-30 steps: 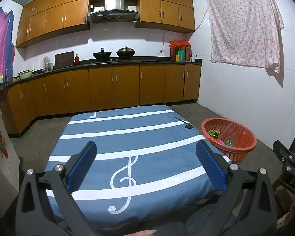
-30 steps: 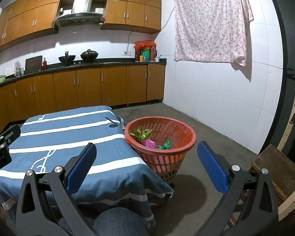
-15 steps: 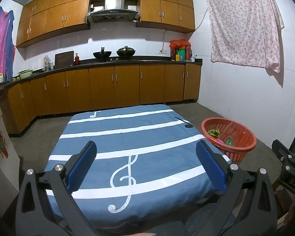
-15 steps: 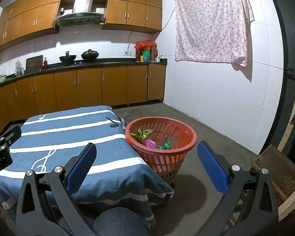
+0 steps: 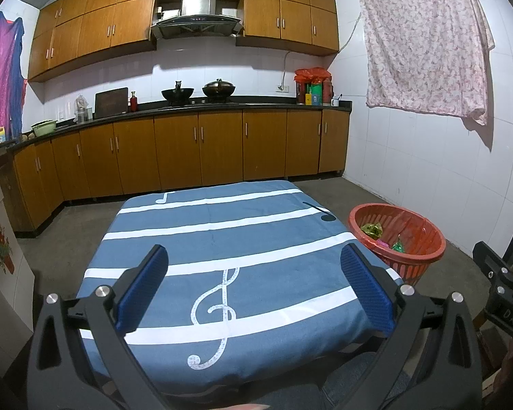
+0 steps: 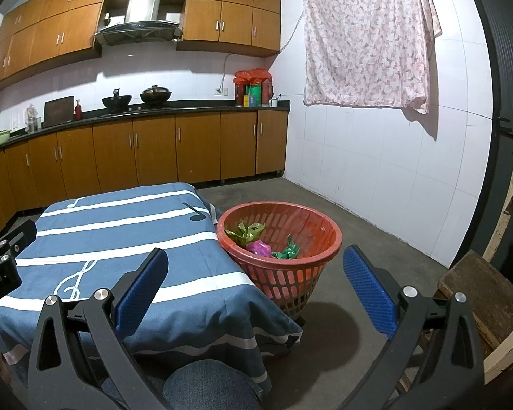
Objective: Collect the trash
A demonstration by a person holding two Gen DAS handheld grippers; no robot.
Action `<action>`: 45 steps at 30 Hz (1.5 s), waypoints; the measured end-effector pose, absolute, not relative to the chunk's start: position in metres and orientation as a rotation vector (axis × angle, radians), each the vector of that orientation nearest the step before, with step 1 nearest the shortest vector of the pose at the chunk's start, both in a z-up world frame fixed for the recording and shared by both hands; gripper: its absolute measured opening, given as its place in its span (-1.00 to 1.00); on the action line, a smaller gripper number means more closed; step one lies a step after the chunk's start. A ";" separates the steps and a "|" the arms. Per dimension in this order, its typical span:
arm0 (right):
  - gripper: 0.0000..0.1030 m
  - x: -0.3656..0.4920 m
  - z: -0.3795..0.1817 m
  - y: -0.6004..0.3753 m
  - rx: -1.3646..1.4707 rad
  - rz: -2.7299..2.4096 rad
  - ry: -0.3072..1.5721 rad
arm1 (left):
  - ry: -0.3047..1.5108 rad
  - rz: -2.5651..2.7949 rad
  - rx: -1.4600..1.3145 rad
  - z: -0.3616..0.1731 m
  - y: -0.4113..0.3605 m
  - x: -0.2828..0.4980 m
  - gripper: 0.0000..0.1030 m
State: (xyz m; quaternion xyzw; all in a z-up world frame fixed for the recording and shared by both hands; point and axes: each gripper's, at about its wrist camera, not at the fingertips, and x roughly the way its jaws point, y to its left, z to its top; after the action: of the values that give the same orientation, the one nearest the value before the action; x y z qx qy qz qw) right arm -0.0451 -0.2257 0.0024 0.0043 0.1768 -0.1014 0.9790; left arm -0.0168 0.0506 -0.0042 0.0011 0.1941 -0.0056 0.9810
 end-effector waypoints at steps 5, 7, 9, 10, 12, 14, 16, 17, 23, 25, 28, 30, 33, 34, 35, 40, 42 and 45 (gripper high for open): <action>0.97 -0.045 0.003 -0.226 0.009 -0.204 0.356 | 0.391 -0.011 0.003 -0.004 0.050 -0.017 0.92; 0.97 -0.045 0.003 -0.226 0.009 -0.204 0.356 | 0.391 -0.011 0.003 -0.004 0.050 -0.017 0.92; 0.97 -0.046 0.003 -0.226 0.009 -0.204 0.356 | 0.392 -0.011 0.003 -0.005 0.049 -0.017 0.92; 0.97 -0.045 0.003 -0.227 0.009 -0.204 0.356 | 0.392 -0.010 0.004 -0.005 0.048 -0.018 0.92; 0.97 -0.046 0.003 -0.227 0.009 -0.204 0.356 | 0.393 -0.010 0.003 -0.005 0.049 -0.017 0.92; 0.97 -0.045 0.003 -0.227 0.009 -0.203 0.357 | 0.393 -0.011 0.003 -0.005 0.049 -0.017 0.92; 0.97 -0.045 0.003 -0.227 0.009 -0.203 0.357 | 0.394 -0.012 0.003 -0.005 0.049 -0.017 0.92; 0.97 -0.045 0.003 -0.227 0.009 -0.204 0.357 | 0.394 -0.012 0.003 -0.005 0.049 -0.017 0.92; 0.97 -0.045 0.003 -0.227 0.009 -0.204 0.356 | 0.394 -0.011 0.003 -0.005 0.049 -0.017 0.92; 0.97 -0.046 0.003 -0.227 0.010 -0.203 0.356 | 0.394 -0.011 0.003 -0.005 0.049 -0.017 0.92; 0.97 -0.045 0.003 -0.228 0.010 -0.203 0.357 | 0.394 -0.011 0.003 -0.005 0.049 -0.017 0.92; 0.97 -0.046 0.004 -0.228 0.011 -0.204 0.357 | 0.394 -0.011 0.004 -0.004 0.049 -0.017 0.92; 0.97 -0.046 0.003 -0.228 0.010 -0.204 0.358 | 0.395 -0.011 0.003 -0.004 0.049 -0.017 0.92; 0.97 -0.046 0.003 -0.227 0.010 -0.203 0.358 | 0.394 -0.011 0.003 -0.004 0.050 -0.017 0.92; 0.97 -0.046 0.003 -0.227 0.010 -0.203 0.358 | 0.394 -0.012 0.003 -0.004 0.049 -0.017 0.92; 0.97 -0.046 0.003 -0.228 0.011 -0.204 0.358 | 0.397 -0.011 0.003 -0.006 0.050 -0.017 0.92; 0.97 -0.046 0.003 -0.228 0.011 -0.203 0.361 | 0.398 -0.011 0.002 -0.006 0.050 -0.018 0.92; 0.97 -0.047 0.002 -0.227 0.012 -0.203 0.363 | 0.399 -0.011 0.001 -0.009 0.050 -0.019 0.92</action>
State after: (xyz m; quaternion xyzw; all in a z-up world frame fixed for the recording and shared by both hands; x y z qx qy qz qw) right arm -0.0467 -0.2269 0.0021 0.0062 0.1801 -0.1009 0.9784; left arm -0.0193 0.0498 -0.0086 0.0005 0.1983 -0.0055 0.9801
